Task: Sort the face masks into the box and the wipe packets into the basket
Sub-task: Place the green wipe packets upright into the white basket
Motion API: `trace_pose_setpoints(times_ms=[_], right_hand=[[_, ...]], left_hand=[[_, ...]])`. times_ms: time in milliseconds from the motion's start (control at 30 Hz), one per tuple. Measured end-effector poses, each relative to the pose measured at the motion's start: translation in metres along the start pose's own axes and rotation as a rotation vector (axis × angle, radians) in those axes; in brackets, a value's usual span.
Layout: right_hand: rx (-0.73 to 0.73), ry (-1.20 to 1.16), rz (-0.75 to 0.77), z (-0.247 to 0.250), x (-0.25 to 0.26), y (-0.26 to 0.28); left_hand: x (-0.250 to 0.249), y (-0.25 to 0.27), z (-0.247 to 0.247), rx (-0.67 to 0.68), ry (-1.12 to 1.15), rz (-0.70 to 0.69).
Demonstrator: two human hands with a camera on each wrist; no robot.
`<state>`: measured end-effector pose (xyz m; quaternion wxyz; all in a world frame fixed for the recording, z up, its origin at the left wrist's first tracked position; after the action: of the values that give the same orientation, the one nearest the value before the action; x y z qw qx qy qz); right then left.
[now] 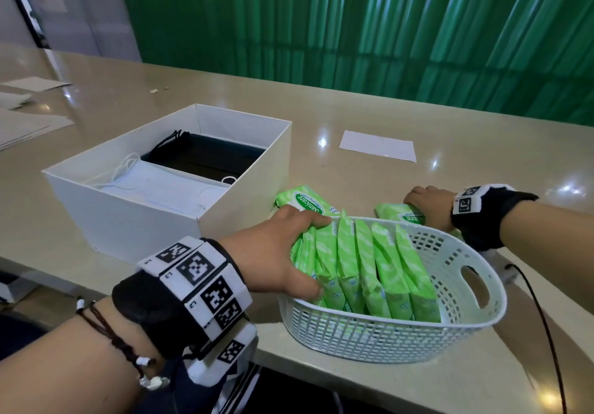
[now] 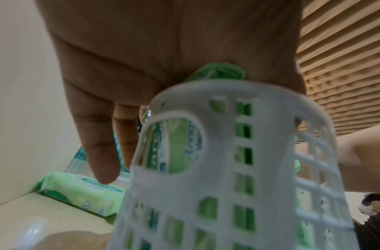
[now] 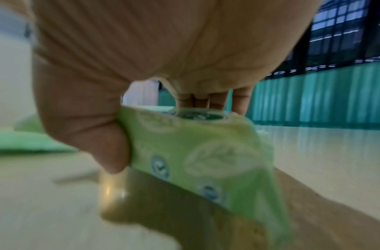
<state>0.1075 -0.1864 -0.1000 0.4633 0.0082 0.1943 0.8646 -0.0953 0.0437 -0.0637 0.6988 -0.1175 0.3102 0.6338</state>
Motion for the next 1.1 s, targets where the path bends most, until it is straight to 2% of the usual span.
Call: trace_pose_setpoints(times_ms=[67,133,200,267,433,533,733,967,1100], right_hand=[[-0.138,-0.201,-0.059,0.013,-0.015,0.020],[-0.340,-0.410,-0.080,0.034,-0.030,0.046],[-0.519,-0.583,-0.003,0.057,-0.036,0.075],[-0.593,-0.673,0.118,0.075,-0.027,0.107],[-0.577,-0.984,0.474,0.094,0.016,0.168],[-0.524,-0.983,0.564,0.083,0.036,0.177],[-0.504,-0.846,0.514,0.062,0.053,0.180],[-0.318,-0.591,0.384,0.030,0.062,0.168],[-0.298,-0.494,0.349,0.024,0.060,0.168]], left_hand=[[0.000,0.000,0.001,0.000,-0.018,0.005],[0.000,-0.001,0.001,0.001,-0.038,0.018],[-0.001,-0.001,0.001,0.002,-0.060,0.027],[-0.001,-0.001,0.002,-0.001,-0.075,0.038],[-0.004,0.000,0.002,-0.014,-0.106,0.052],[-0.007,0.003,0.004,-0.027,-0.121,0.059],[-0.013,0.011,0.011,-0.091,-0.202,0.069],[-0.016,0.023,0.027,-0.160,-0.238,0.164],[-0.017,0.027,0.030,-0.168,-0.275,0.212]])
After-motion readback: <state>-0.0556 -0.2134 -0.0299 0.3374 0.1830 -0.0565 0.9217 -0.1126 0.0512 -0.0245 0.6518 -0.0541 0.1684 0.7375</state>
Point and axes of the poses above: each hand's wrist, its own y-axis away from the middle knuckle, its own z-axis out of the back of the hand, x = y × z, the point moved 6 cm from there along -y, towards the middle knuckle, and after that the axes turned 8 degrees about z, right-handed, at the moved point
